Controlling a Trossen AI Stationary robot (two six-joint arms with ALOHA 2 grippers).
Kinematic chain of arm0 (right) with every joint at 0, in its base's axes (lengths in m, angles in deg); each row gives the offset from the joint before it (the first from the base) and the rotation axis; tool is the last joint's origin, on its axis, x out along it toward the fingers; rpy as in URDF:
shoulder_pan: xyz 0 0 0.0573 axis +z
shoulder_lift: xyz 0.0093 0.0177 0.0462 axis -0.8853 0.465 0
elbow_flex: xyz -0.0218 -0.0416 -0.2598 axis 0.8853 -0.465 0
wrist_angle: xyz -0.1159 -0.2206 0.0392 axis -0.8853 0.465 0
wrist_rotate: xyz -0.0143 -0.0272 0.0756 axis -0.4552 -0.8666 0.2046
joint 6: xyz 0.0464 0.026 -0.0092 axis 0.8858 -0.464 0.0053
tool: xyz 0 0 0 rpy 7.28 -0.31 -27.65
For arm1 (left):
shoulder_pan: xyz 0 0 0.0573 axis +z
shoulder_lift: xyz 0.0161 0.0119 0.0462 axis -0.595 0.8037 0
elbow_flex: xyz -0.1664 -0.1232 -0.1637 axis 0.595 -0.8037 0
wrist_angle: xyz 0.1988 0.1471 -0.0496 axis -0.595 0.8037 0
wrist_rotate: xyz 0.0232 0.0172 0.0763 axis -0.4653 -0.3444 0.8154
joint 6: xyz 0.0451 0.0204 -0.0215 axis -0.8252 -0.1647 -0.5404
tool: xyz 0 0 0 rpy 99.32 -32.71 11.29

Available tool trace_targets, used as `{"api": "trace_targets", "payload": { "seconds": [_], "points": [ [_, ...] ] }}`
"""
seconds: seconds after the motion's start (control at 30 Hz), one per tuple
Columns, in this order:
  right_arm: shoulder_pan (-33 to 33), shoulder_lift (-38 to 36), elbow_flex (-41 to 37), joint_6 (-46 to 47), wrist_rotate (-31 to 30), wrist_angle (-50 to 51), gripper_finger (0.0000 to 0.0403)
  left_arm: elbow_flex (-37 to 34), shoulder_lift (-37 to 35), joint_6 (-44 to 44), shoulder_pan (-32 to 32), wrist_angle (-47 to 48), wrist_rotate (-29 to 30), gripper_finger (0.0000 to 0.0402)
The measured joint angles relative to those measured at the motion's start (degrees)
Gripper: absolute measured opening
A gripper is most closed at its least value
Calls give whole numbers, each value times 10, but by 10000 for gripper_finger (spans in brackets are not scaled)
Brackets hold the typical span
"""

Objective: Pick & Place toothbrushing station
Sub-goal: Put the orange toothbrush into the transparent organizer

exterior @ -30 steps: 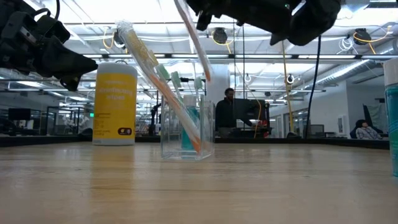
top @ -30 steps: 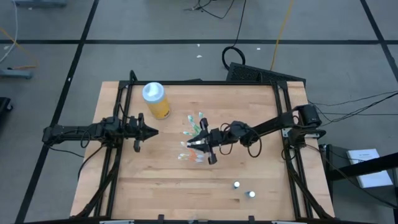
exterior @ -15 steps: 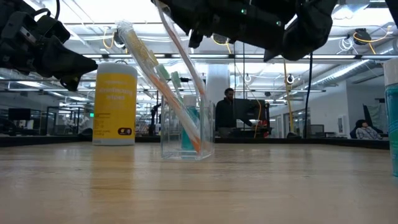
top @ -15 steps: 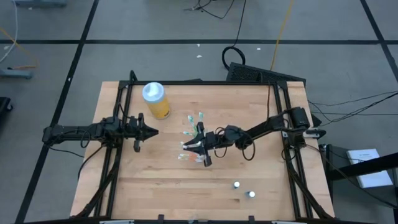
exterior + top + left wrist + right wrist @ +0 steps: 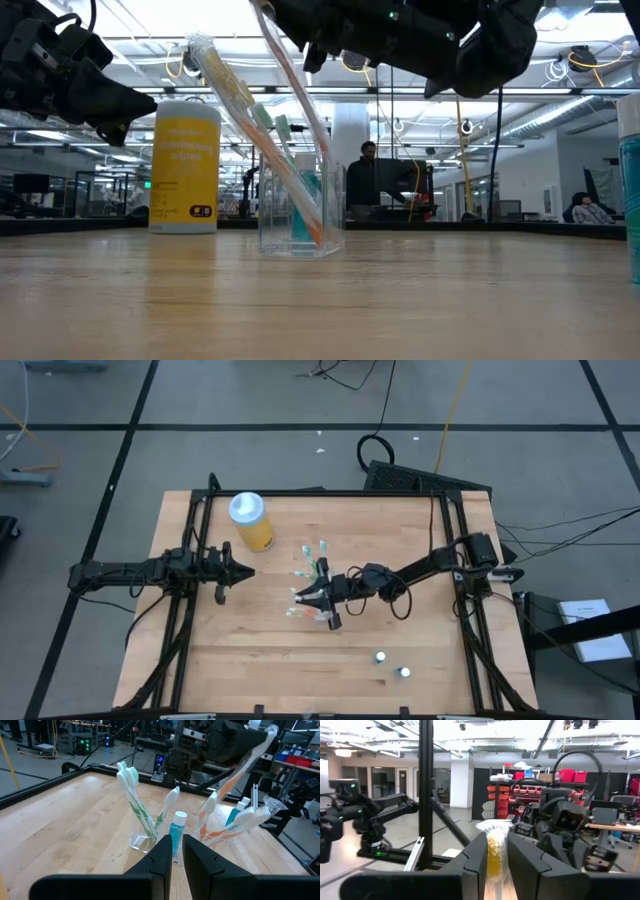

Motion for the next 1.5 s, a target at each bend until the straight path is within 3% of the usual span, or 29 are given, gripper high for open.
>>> {"api": "trace_targets", "payload": {
  "seconds": [0.47, 0.77, 1.23, 1.5],
  "points": [
    [19, 0, 2, -12, -29, 30, 59, 0, 0, 0, 0, 0, 0, 49],
    [19, 0, 72, -40, -26, 151, 59, 0, 0, 0, 0, 0, 0, 49],
    [19, 17, 75, -60, -27, 182, 59, 0, 0, 0, 0, 0, 0, 49],
    [23, 25, 75, -59, -26, 135, 59, 0, 0, 0, 0, 0, 0, 49]
  ]
}}
